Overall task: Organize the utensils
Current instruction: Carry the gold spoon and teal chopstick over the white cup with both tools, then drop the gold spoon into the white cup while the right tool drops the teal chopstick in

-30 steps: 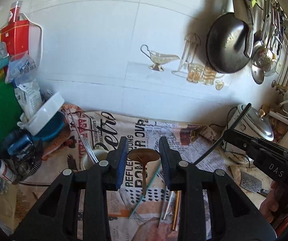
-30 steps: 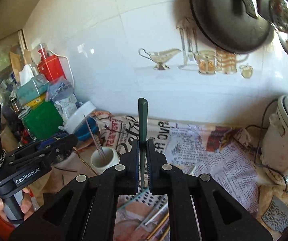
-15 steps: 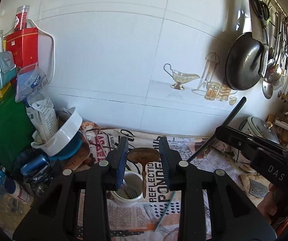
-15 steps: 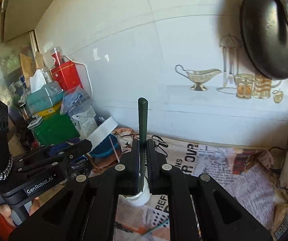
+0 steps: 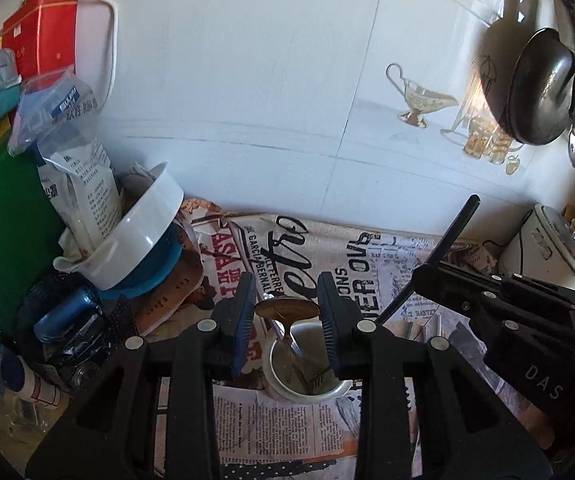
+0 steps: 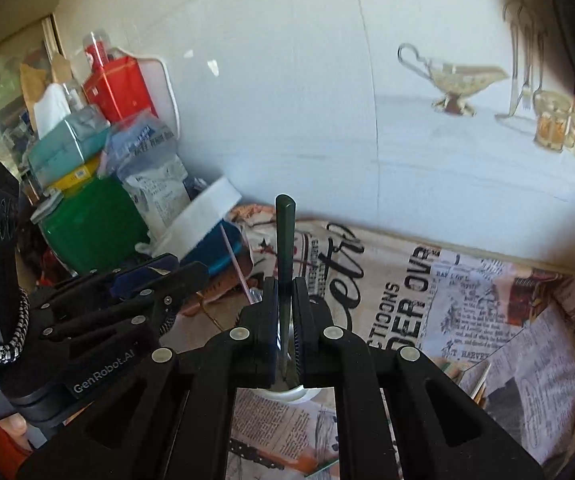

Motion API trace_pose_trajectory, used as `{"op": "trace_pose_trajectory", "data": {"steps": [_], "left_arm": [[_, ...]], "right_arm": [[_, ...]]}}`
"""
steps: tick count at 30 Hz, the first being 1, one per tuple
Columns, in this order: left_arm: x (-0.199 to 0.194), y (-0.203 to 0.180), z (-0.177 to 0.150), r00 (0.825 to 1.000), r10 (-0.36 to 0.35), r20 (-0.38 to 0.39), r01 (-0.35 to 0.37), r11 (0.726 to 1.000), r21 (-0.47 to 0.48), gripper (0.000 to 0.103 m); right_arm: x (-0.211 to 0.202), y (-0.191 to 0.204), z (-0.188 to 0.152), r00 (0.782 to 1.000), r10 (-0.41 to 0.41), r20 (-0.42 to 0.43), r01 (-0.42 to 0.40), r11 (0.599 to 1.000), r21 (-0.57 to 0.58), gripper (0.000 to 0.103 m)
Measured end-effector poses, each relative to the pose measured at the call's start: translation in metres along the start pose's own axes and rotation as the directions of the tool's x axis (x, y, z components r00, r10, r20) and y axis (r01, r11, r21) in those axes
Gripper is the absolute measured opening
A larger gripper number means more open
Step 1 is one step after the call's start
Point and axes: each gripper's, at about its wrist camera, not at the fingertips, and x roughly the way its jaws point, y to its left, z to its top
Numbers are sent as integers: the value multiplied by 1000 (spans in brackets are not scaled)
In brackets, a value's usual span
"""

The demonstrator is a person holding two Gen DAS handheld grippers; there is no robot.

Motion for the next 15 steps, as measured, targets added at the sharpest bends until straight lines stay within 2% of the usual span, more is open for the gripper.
{"op": "trace_pose_trajectory", "data": {"steps": [8,15], "left_arm": [[40,11,-8,993,-32,-116,29,999,-33,30],[59,16,-2,985,-63,-159,53,996,-68,31]], "right_arm": [[39,-3,-12,993,-23,-113,24,1000,9,6],[49,-8,-6,992,-46,-121,48,999,13,8]]}}
